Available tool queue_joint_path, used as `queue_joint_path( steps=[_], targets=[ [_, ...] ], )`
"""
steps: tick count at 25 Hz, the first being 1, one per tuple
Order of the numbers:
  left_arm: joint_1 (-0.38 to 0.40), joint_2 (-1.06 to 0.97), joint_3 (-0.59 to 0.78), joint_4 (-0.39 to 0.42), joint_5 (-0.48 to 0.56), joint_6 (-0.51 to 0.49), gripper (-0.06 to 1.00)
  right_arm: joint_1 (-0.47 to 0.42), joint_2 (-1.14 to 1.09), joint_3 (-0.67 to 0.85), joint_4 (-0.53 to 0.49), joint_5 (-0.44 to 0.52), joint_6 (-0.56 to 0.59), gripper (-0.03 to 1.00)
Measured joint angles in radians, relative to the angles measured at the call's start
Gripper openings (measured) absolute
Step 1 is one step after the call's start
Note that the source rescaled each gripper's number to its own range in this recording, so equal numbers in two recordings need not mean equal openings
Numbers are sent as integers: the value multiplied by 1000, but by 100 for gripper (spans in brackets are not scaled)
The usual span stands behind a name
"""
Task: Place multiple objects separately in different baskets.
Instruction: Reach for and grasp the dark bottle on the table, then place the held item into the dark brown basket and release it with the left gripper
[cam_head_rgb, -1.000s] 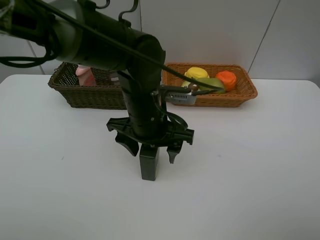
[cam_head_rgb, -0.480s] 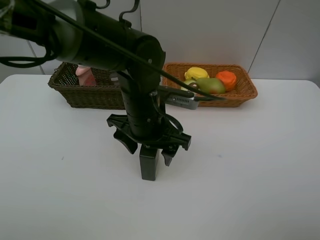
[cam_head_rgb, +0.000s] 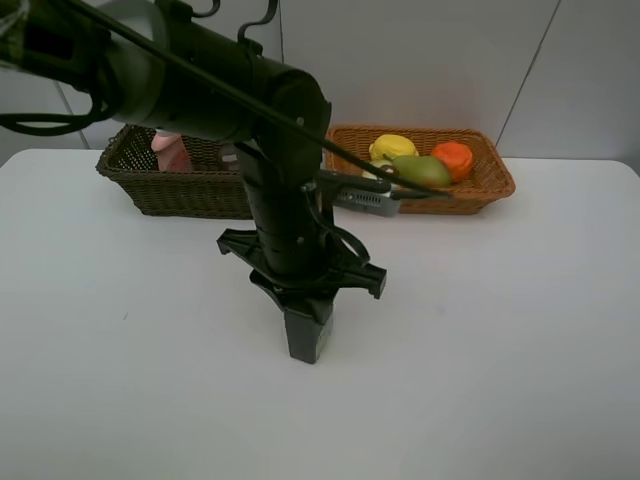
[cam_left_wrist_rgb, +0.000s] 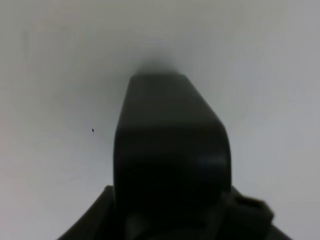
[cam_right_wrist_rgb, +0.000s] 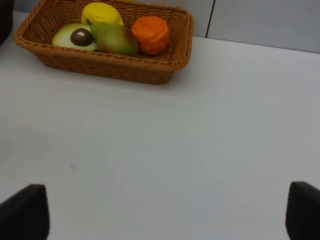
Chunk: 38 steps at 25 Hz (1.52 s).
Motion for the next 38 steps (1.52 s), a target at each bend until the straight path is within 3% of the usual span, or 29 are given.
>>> queue_joint_path(
  steps=[27, 38],
  targets=[
    [0, -11, -4, -6, 7, 27, 50, 0, 0, 0, 0, 0, 0, 100],
    [0, -28, -239, 132, 286, -67, 50, 0, 0, 0, 0, 0, 0, 100]
  ],
)
